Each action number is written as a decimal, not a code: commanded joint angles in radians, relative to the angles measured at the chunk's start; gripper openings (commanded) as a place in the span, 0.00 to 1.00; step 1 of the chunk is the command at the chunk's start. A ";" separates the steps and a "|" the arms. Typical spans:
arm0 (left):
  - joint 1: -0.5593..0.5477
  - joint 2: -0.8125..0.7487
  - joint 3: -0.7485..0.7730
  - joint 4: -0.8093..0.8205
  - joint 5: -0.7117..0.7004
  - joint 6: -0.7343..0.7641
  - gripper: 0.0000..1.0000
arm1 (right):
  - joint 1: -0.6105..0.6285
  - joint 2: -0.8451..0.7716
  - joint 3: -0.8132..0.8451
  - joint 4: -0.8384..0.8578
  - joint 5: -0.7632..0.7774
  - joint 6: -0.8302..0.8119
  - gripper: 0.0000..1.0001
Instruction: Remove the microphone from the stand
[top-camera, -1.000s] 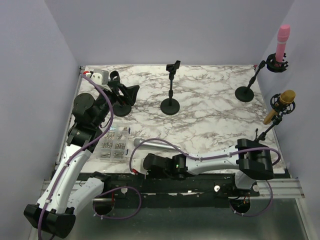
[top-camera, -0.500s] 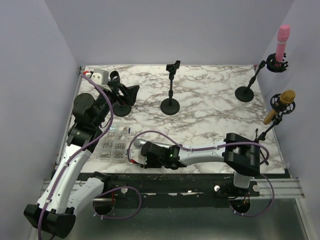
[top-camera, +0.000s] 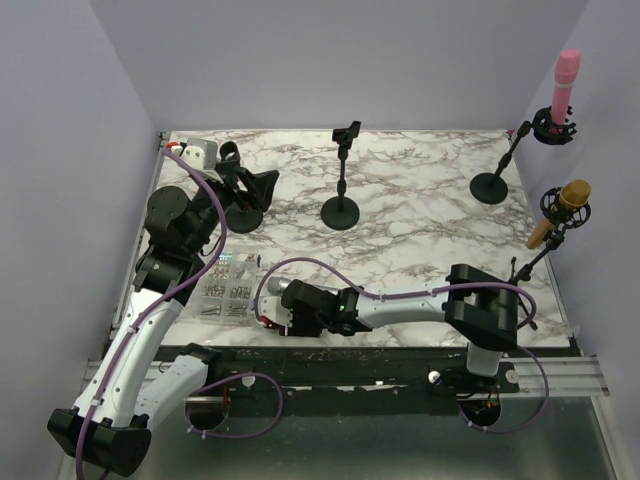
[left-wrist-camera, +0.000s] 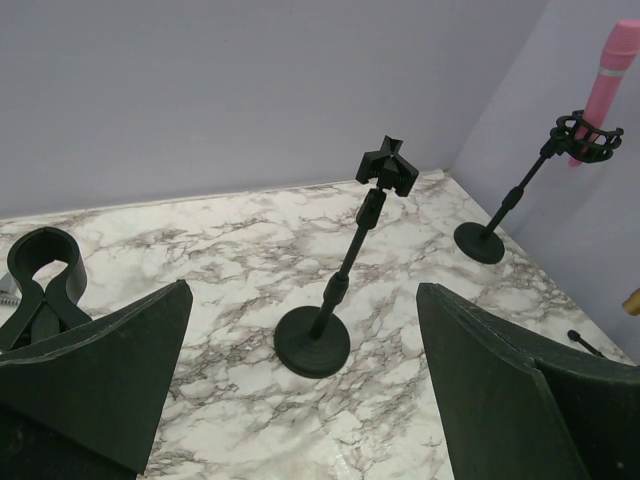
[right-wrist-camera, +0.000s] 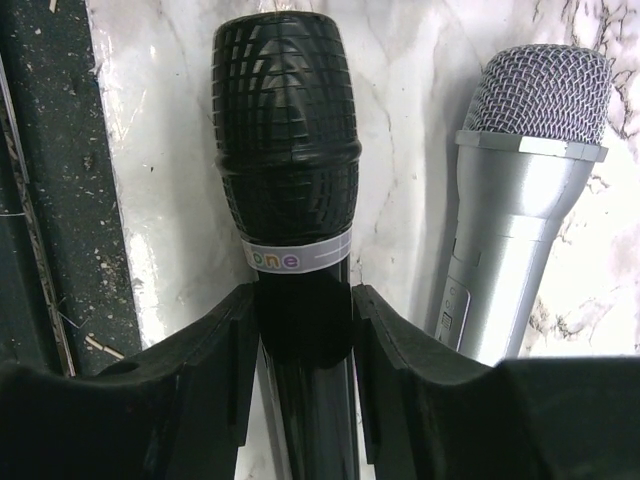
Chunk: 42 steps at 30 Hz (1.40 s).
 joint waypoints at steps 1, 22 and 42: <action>0.005 -0.008 0.025 0.002 0.013 -0.002 0.99 | -0.008 0.024 0.007 0.016 -0.025 0.013 0.48; 0.006 -0.002 0.025 0.005 0.021 -0.007 0.99 | -0.008 -0.029 0.038 -0.010 -0.006 0.015 0.64; 0.005 0.000 0.025 0.005 0.028 -0.015 0.99 | -0.150 -0.369 0.139 0.004 0.212 0.286 0.71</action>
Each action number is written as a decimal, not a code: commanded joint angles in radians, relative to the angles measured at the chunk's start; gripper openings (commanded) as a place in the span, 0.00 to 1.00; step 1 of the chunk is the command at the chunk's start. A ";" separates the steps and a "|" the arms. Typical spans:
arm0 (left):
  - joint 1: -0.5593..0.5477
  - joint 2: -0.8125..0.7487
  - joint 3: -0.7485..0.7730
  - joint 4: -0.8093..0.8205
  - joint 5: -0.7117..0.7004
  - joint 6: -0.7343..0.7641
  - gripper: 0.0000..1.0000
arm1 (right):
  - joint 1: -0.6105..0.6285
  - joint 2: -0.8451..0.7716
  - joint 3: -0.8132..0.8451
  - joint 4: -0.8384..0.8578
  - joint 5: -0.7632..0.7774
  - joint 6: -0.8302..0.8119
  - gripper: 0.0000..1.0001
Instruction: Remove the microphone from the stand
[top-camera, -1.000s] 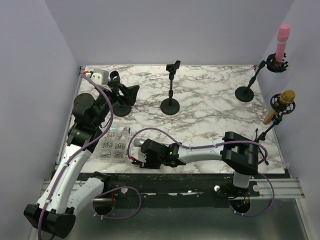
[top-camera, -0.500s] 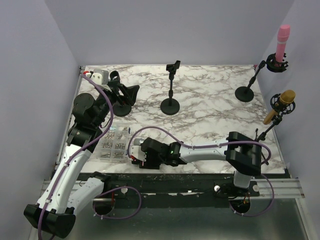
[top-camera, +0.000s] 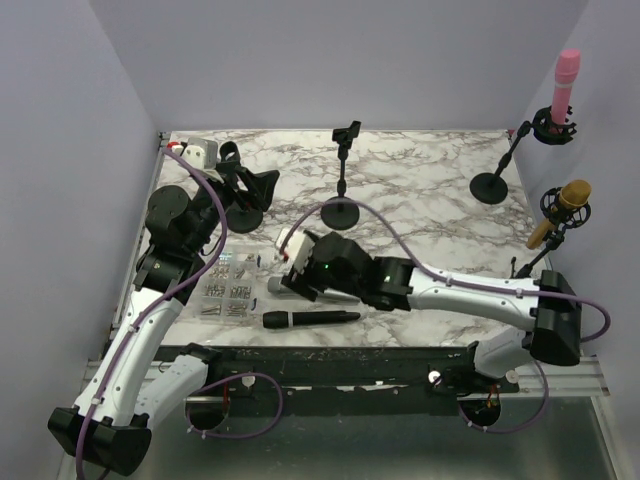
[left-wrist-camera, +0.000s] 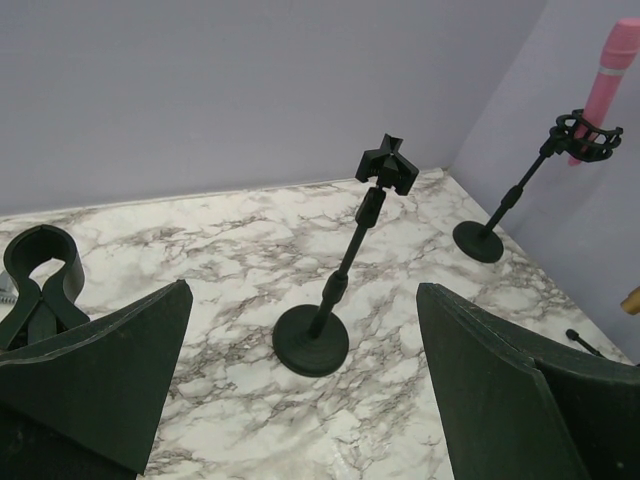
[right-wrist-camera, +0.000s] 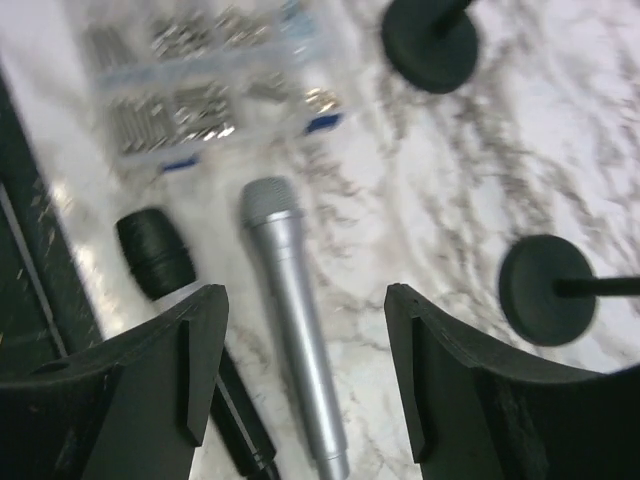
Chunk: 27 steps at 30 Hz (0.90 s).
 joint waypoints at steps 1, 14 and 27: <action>0.005 -0.007 0.025 0.004 0.028 -0.010 0.99 | -0.124 -0.087 0.080 0.041 0.145 0.205 0.72; 0.005 -0.049 0.026 0.005 0.020 -0.004 0.99 | -0.684 -0.126 0.229 -0.029 -0.057 0.899 0.96; 0.005 -0.054 0.028 0.008 0.033 -0.012 0.99 | -0.824 0.138 0.454 0.072 -0.375 1.128 0.91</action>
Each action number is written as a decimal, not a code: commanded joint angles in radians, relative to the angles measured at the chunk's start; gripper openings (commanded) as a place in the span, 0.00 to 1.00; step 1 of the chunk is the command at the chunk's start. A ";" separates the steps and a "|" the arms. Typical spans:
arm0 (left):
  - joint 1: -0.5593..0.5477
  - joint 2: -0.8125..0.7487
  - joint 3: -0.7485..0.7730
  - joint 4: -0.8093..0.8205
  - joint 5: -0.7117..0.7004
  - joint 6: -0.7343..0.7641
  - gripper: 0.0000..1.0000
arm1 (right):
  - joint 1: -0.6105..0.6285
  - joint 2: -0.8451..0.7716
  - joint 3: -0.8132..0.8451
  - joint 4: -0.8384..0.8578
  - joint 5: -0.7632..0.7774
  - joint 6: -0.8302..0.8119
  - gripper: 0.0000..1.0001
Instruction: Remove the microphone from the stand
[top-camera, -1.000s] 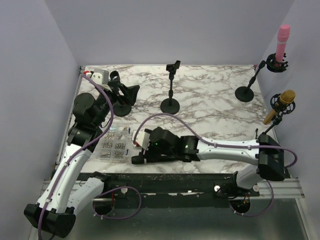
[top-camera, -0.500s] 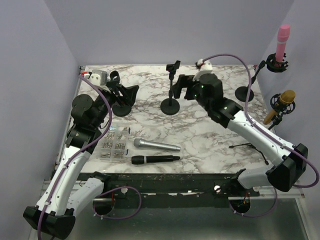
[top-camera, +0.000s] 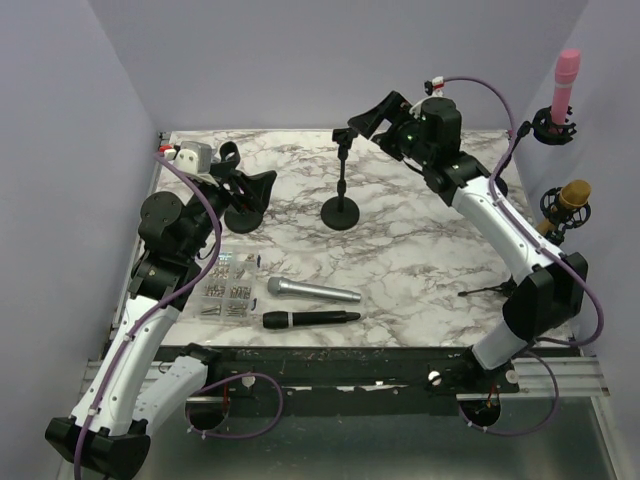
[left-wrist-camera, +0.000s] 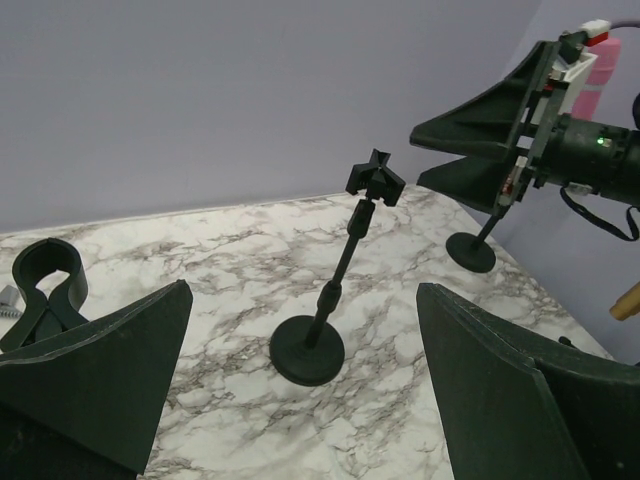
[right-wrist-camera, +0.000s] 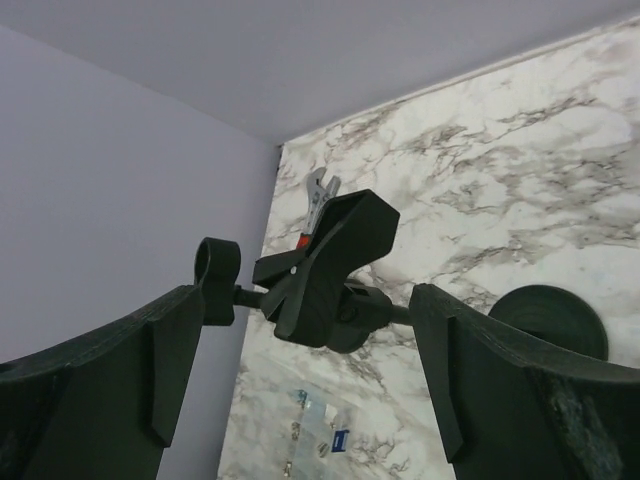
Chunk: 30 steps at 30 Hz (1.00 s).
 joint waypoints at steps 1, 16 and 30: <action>0.005 -0.013 0.028 0.007 0.032 -0.012 0.99 | -0.003 0.104 0.080 0.032 -0.127 0.071 0.91; 0.005 -0.010 0.029 0.008 0.039 -0.016 0.98 | -0.004 0.167 -0.084 0.110 -0.087 0.059 0.67; 0.005 0.007 0.025 0.014 0.050 -0.025 0.99 | -0.005 0.167 -0.304 0.252 -0.107 -0.026 0.66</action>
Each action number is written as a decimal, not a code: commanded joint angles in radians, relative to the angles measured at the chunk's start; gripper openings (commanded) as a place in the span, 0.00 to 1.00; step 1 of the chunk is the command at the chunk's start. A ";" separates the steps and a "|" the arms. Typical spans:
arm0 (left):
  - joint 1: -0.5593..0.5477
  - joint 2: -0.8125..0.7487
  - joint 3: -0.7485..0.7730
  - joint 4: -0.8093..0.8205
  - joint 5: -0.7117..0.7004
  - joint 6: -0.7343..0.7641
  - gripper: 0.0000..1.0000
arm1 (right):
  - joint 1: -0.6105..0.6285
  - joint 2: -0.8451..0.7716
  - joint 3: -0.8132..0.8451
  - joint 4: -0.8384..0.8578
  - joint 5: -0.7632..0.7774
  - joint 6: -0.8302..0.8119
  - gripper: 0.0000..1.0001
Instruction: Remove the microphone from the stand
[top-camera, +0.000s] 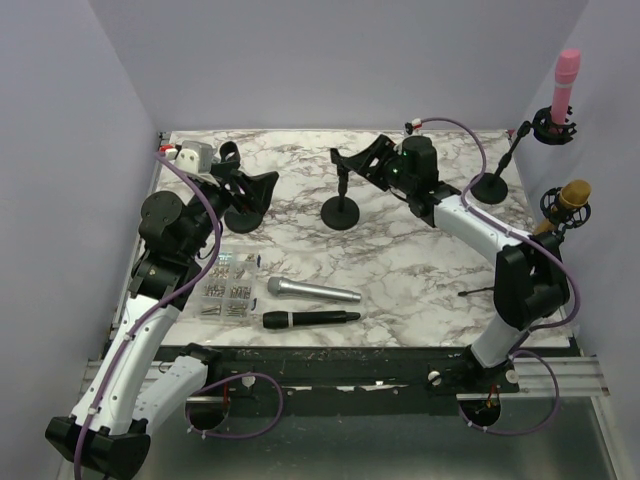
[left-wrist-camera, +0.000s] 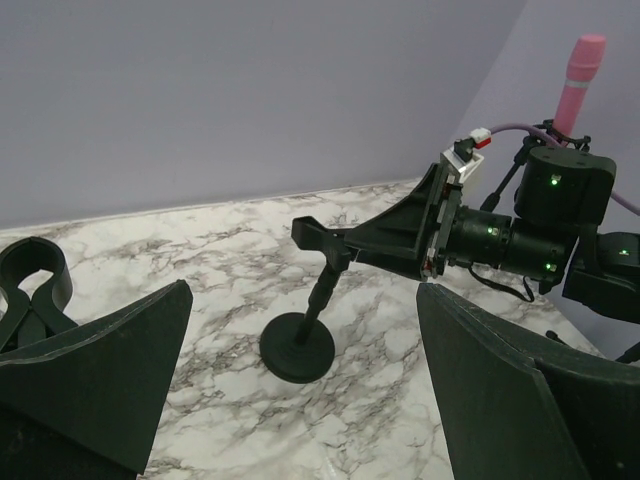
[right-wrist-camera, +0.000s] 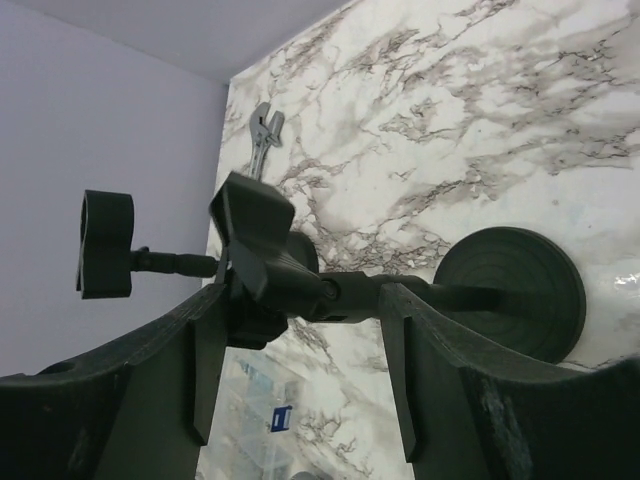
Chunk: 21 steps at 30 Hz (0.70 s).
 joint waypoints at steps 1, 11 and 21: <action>0.005 0.005 0.026 0.013 0.028 -0.011 0.99 | -0.004 0.049 -0.022 -0.055 -0.027 -0.106 0.67; 0.005 0.009 0.028 0.013 0.034 -0.013 0.99 | -0.004 0.037 0.004 -0.041 -0.091 -0.219 0.81; 0.007 0.014 0.029 0.012 0.037 -0.015 0.99 | -0.004 0.009 0.188 -0.234 -0.059 -0.325 0.97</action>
